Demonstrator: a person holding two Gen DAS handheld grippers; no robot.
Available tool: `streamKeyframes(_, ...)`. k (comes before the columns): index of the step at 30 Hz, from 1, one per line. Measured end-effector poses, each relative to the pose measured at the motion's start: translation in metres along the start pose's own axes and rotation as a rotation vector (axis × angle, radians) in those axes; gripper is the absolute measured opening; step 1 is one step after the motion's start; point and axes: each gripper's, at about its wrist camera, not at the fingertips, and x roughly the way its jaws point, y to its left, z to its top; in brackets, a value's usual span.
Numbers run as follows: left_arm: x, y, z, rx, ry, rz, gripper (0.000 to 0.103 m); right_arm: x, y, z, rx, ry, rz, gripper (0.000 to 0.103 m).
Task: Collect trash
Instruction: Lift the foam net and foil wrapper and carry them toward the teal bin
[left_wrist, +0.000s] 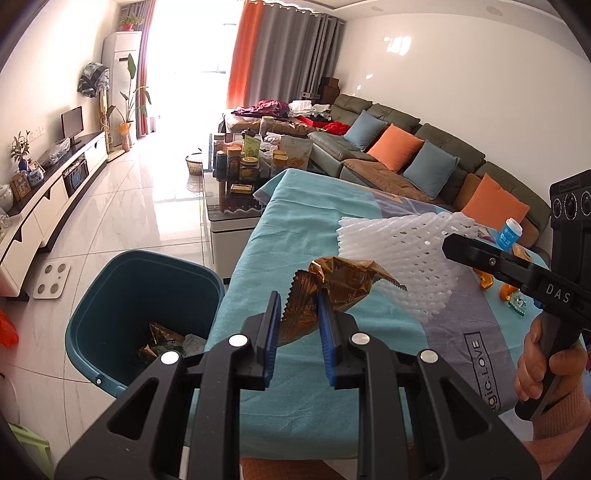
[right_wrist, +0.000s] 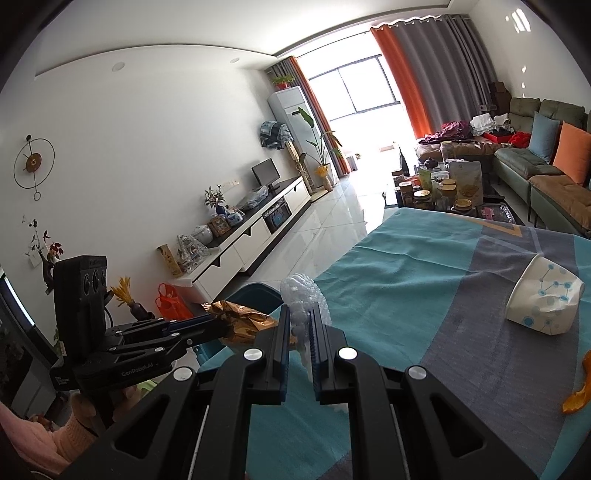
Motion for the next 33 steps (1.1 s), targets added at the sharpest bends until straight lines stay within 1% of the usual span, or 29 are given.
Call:
streamKeyframes(22,-0.012,0.030,0.003,-0.047,-0.032,0.063,0.020,0.029,0.018,0.008,-0.024,0.028,0.053,0.009)
streamKeyframes(33,-0.020,0.048,-0.001,-0.078,-0.039,0.096,0.020,0.046,0.029,0.015,-0.033,0.042,0.081,0.009)
